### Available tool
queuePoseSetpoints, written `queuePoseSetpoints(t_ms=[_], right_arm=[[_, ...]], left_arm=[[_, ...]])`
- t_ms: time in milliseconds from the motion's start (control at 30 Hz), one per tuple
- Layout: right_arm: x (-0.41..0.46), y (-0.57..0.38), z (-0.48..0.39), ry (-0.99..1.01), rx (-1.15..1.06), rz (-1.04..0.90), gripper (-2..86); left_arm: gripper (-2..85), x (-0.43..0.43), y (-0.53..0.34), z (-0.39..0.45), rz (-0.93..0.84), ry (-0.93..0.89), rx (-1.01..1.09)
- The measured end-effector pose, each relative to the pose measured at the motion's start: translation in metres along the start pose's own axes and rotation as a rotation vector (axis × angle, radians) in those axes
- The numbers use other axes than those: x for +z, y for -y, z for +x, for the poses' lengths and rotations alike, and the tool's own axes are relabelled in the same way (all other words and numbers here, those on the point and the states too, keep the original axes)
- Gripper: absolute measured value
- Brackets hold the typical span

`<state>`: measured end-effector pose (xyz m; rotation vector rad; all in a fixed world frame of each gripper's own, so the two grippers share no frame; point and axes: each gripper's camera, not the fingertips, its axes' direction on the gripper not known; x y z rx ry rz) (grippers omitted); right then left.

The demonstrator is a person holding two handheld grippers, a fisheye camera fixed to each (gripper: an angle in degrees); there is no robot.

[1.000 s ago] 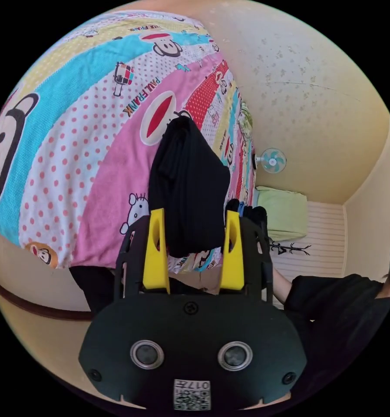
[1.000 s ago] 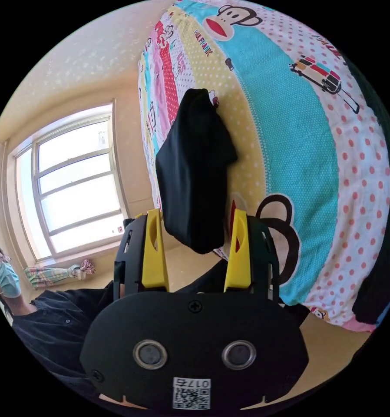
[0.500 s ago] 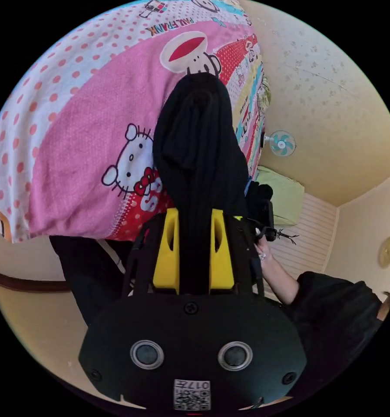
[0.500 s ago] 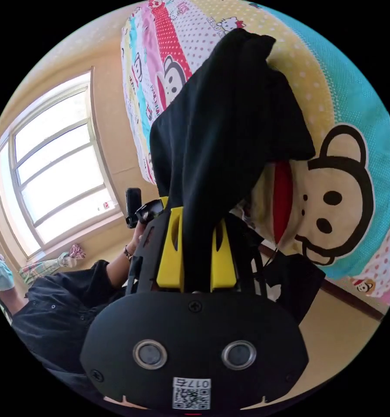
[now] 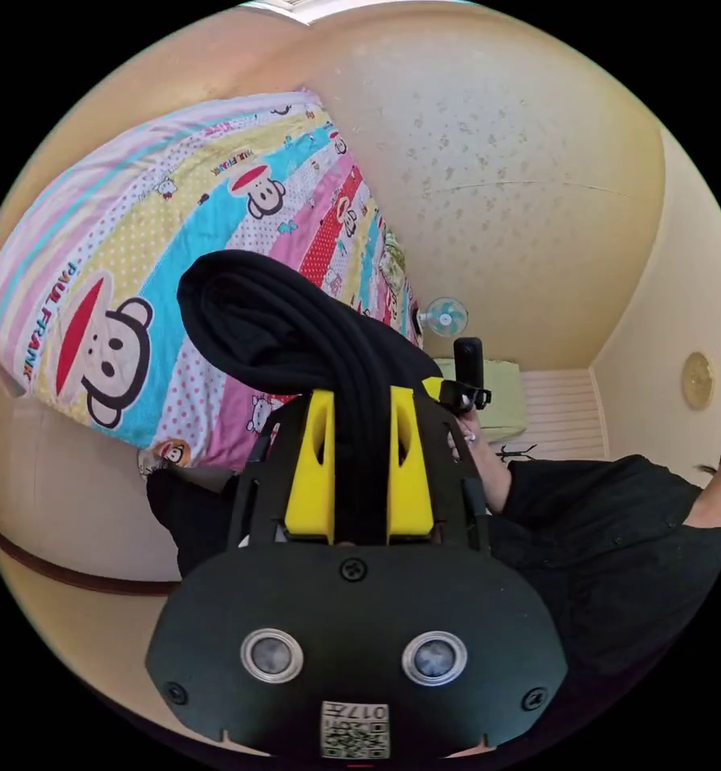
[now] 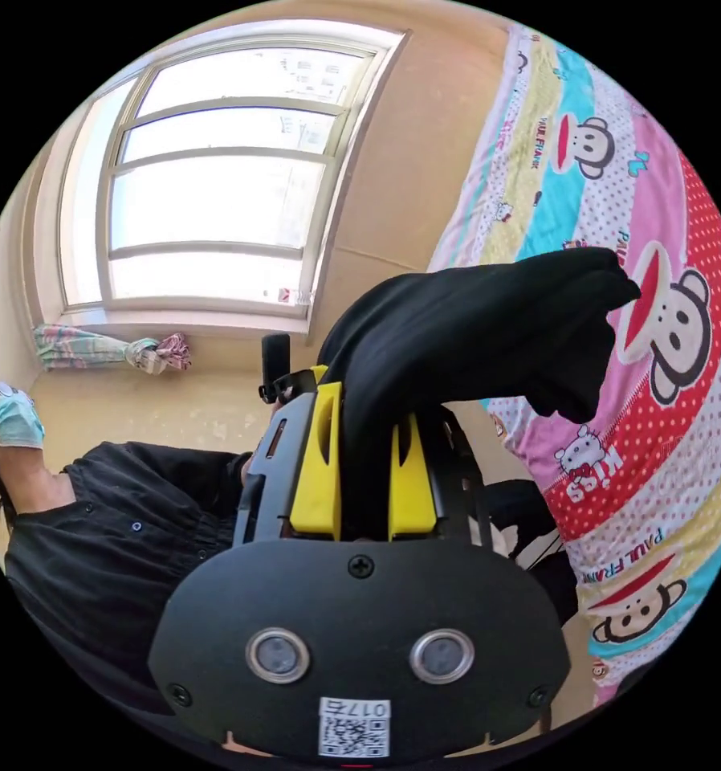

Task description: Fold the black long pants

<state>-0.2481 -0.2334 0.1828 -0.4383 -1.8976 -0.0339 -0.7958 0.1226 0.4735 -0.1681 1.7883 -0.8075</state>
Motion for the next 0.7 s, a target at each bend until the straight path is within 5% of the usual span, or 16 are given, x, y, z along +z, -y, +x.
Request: queuePoseSetpoints(t_ms=[100,267,433,700], right_arm=[[0.050,0.075,0.008,-0.112,-0.004,0.013,10.6],[0.109,0.111,0.069,-0.325,0.188,-0.023,10.4],[0.129,0.022,0.109,-0.615,0.307,-0.186,3.6],[0.082,-0.197,0.069,-1.260,0.683,-0.222,0.6]], left_arm=[[12.1,-0.032,0.067,-0.031,0.049,0.091,-0.008],[9.9,-0.027,0.107,-0.176,-0.003,0.305,-0.354],[0.6,0.043,-0.075,-0.345,-0.354,0.161,-0.911],[-0.5,0.088,-0.378,-0.360,-0.595,0.148,-1.521]])
